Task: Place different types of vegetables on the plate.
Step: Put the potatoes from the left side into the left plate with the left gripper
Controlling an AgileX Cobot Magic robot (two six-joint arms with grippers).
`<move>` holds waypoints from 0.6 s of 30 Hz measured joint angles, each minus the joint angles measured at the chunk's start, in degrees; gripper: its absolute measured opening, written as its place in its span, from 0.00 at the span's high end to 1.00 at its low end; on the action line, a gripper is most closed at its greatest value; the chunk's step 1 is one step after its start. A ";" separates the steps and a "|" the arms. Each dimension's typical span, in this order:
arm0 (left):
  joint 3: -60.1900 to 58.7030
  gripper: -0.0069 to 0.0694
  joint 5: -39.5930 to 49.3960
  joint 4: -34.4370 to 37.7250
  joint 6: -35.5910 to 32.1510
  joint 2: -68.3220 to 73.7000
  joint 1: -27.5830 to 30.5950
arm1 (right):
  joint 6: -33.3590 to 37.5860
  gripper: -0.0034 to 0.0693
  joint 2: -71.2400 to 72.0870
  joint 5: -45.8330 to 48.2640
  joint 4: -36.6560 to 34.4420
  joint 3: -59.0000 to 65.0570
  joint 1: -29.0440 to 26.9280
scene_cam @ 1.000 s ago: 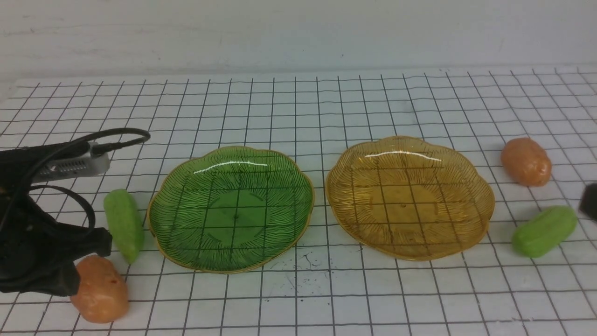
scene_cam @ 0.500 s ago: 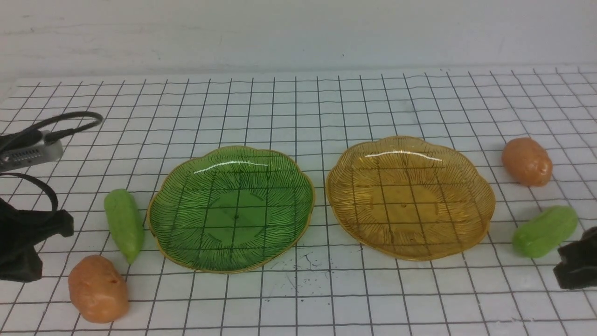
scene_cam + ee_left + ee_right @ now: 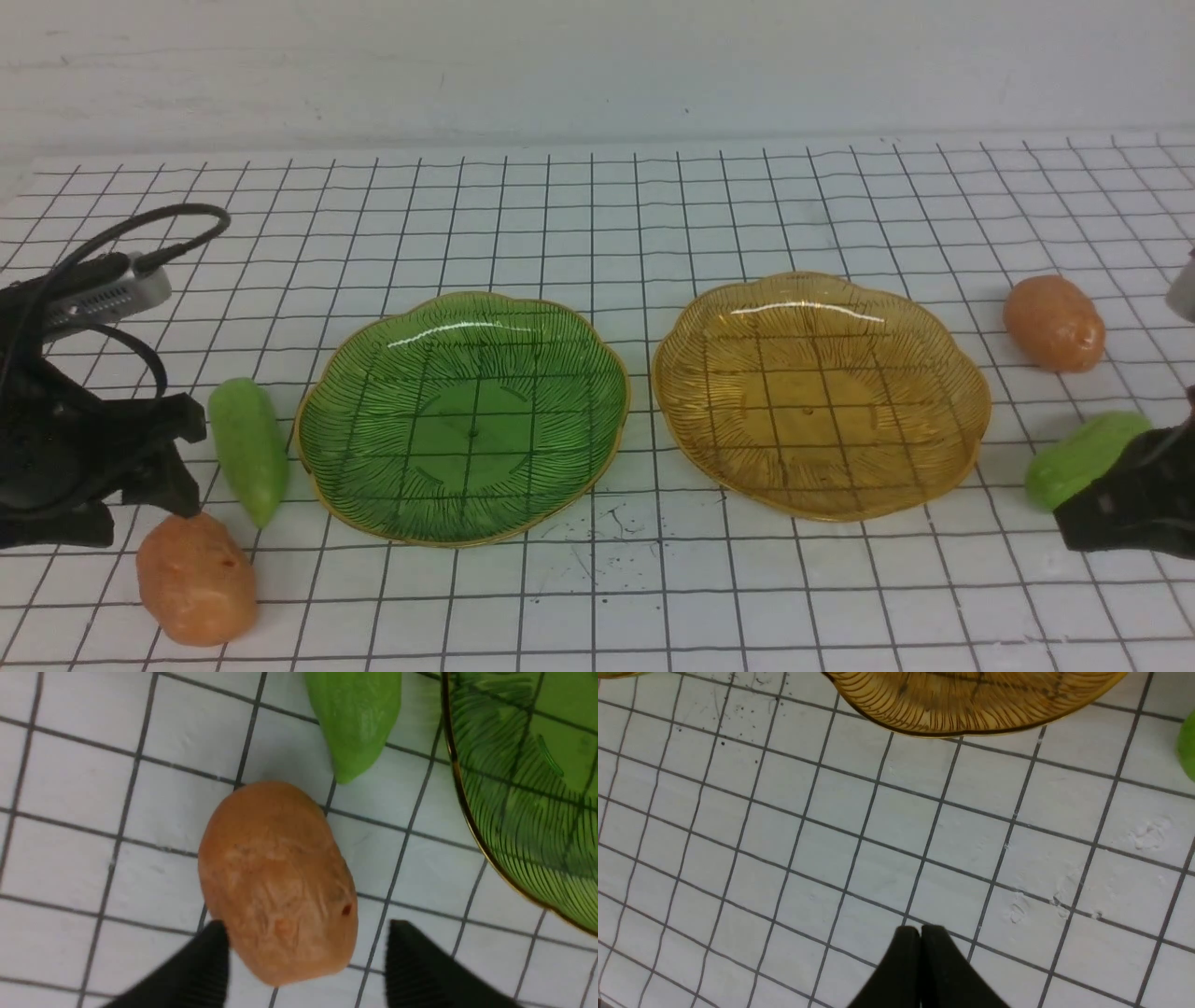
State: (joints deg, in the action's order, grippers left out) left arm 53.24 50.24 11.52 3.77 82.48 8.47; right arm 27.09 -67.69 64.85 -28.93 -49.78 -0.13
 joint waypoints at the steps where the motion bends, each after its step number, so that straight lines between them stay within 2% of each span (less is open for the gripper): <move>1: 0.00 0.21 -0.08 0.09 0.00 1.16 0.00 | 0.22 0.97 0.00 0.00 -0.07 0.00 0.00; 5: 0.00 0.05 -0.08 -0.09 0.00 5.42 -0.06 | 0.46 0.97 0.00 -0.04 -0.10 0.00 0.00; 7: 0.00 0.02 -0.09 -0.22 0.05 7.71 -0.06 | 0.60 0.97 0.00 -0.04 -0.10 0.00 0.00; 14: 0.05 0.02 -1.96 -0.06 0.05 13.64 -0.06 | 1.46 0.97 0.00 -0.04 -0.10 0.00 0.00; 18: 0.14 0.15 -2.45 -0.12 0.05 15.01 -0.06 | 1.51 0.97 0.00 -0.04 -0.10 0.00 0.00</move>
State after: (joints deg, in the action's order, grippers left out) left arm 53.37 47.79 11.40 3.82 97.50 8.41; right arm 28.61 -67.69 64.81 -29.03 -49.78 -0.13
